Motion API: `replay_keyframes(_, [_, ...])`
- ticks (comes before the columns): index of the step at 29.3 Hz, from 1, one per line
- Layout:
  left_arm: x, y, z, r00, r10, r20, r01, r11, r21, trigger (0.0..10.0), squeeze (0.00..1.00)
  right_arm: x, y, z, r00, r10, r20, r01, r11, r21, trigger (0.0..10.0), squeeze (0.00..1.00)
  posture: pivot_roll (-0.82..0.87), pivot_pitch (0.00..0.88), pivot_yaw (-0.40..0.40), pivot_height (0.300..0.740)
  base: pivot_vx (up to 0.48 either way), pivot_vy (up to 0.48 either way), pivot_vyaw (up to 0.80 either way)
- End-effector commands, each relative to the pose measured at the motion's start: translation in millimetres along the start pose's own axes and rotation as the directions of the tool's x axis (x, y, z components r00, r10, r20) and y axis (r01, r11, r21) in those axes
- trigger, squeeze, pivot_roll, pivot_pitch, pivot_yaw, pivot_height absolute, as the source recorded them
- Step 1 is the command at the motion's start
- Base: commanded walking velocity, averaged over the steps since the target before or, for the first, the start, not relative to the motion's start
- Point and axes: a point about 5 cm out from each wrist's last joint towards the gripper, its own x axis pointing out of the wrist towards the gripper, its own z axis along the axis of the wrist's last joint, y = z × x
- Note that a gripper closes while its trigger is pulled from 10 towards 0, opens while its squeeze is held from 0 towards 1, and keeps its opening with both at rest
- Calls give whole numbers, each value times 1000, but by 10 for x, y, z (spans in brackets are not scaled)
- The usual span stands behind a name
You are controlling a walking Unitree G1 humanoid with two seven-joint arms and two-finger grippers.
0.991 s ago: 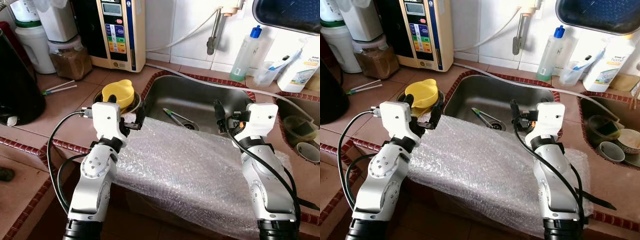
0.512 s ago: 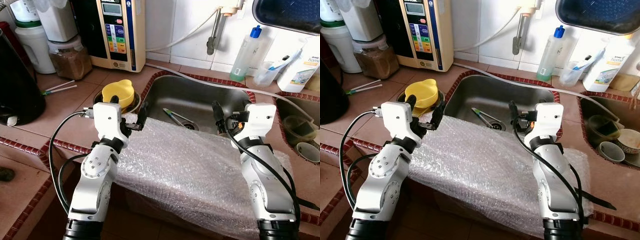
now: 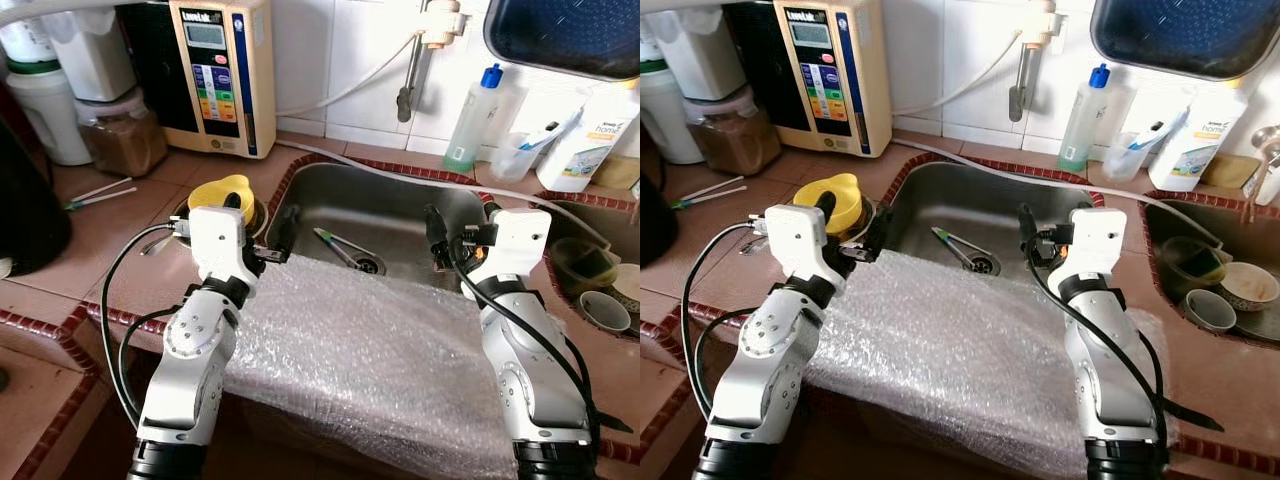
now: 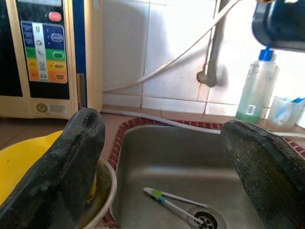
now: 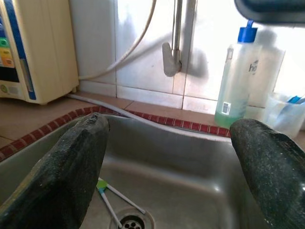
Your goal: Kitchen organization
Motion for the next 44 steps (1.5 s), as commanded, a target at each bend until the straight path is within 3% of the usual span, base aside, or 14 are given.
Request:
replay_keyframes(1, [2, -10, 31, 1000, -12, 5, 12, 1000, 1, 10000, 0, 2, 21, 66, 1000, 10, 20, -10, 1000, 6, 10000, 0, -16, 0, -9, 740, 296, 0, 0])
replay_keyframes(31, [-16, -57, 20, 999, -50, 6, 50, 999, -18, 10000, 0, 20, 12, 49, 1000, 4, 14, -4, 1000, 9, 10000, 0, -12, 0, -7, 740, 36, 0, 0])
replay_keyframes(37, [5, 8, 12, 1000, 2, 7, -2, 1000, 1, 10000, 0, 27, 4, 79, 1000, 8, 31, -8, 1000, -2, 10000, 0, -10, 0, -10, 740, 0, 0, 0])
replay_keyframes(41, [76, 100, 59, 998, 57, 39, -58, 998, 33, 10000, 0, 44, 61, 121, 997, 68, 45, -68, 998, 0, 10000, 0, -10, 0, -16, 740, 0, 0, 0])
replay_keyframes(44, [159, 233, 81, 987, 149, 53, -153, 985, 80, 10000, 0, 44, 221, 206, 972, 226, 66, -229, 972, 46, 10000, 0, -15, 0, -16, 740, 0, 0, 0])
